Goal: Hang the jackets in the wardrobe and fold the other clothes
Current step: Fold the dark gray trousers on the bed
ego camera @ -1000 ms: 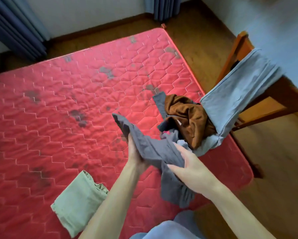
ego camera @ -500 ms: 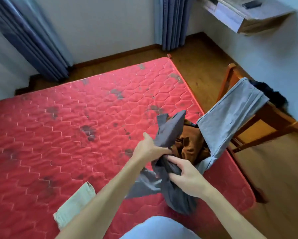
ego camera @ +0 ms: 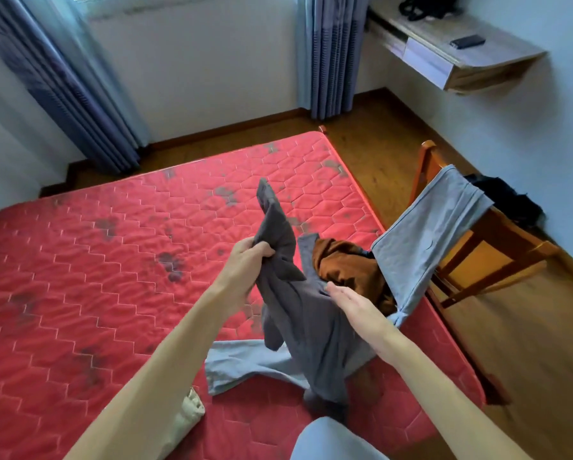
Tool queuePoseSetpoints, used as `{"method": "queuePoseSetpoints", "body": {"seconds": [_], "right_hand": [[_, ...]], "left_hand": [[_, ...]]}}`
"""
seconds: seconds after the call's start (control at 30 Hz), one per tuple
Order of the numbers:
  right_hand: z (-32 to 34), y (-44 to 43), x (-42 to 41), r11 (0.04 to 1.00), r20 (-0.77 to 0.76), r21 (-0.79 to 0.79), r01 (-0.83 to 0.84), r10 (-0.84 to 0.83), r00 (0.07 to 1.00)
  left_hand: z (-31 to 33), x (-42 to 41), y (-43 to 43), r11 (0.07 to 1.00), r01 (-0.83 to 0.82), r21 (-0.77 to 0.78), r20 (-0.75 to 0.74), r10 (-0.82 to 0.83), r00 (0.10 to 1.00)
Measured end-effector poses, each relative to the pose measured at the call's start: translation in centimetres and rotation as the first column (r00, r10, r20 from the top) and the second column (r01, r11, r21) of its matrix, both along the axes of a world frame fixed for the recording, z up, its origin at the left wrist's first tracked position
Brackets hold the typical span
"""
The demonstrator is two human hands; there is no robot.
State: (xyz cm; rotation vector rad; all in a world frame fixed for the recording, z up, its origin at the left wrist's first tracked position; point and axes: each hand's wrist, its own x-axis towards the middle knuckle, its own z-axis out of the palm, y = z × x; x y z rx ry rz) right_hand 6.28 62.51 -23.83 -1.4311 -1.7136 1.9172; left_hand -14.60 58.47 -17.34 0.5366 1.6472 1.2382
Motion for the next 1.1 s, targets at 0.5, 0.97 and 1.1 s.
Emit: {"method": "queuePoseSetpoints", "body": {"seconds": [0.5,0.97,1.1], "right_hand": [[6.6,5.2,-10.3,0.838,-0.231,0.544,0.039,0.105,0.967],[16.5,3.2,-13.6,0.55,-0.033,0.75,-0.369,0.587,0.809],[13.7,7.0,-9.3,0.646,0.021,0.539,-0.541,0.632,0.775]], "left_hand": [[10.3,-6.5,-8.4,0.999,-0.011,0.051,0.012,0.01,1.0],[13.7,-9.3,-8.5,0.877,-0.088,0.473,-0.501,0.35,0.791],[13.9,-11.1,-8.9,0.85,-0.235,0.472,-0.385,0.439,0.812]]}}
